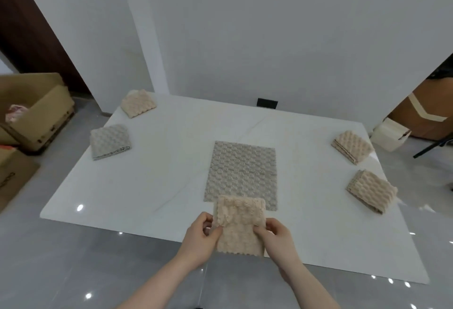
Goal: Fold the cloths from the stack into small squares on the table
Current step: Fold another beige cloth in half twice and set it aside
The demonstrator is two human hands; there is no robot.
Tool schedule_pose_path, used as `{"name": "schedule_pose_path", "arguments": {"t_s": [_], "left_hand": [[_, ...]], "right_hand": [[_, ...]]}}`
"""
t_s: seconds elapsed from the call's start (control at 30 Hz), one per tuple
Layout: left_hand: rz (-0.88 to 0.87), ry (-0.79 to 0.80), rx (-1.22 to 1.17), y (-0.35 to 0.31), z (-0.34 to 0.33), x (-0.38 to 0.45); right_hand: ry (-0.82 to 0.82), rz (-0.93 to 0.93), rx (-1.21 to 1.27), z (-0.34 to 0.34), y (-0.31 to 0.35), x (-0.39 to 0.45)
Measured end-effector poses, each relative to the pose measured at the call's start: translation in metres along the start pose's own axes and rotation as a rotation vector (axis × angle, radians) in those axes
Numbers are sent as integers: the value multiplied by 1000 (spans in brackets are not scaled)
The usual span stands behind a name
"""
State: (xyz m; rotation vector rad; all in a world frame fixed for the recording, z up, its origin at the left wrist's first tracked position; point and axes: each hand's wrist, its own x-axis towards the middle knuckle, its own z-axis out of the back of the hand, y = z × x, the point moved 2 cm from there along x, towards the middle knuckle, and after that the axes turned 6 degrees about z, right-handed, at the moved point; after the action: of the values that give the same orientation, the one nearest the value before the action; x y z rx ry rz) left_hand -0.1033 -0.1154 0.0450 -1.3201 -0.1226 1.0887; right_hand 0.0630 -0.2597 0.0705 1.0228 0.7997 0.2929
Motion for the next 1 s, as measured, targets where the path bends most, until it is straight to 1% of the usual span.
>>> {"name": "schedule_pose_path", "arguments": {"t_s": [0.13, 0.27, 0.4, 0.57, 0.67, 0.8, 1.0], "left_hand": [[46, 30, -88, -21, -6, -28], [33, 13, -74, -43, -27, -37], [-22, -13, -47, -64, -69, -41], [-6, -77, -63, -83, -137, -53], [-6, -90, -47, -94, -173, -61], [6, -85, -30, -107, -209, -62], [29, 17, 37, -118, -258, -38]], "right_hand": [[65, -16, 49, 25, 10, -23], [74, -14, 78, 55, 6, -26], [108, 19, 93, 98, 0, -17], [192, 32, 53, 169, -14, 1], [209, 17, 34, 205, -25, 12], [206, -16, 32, 238, -37, 21], [129, -66, 4, 280, -59, 39]]}}
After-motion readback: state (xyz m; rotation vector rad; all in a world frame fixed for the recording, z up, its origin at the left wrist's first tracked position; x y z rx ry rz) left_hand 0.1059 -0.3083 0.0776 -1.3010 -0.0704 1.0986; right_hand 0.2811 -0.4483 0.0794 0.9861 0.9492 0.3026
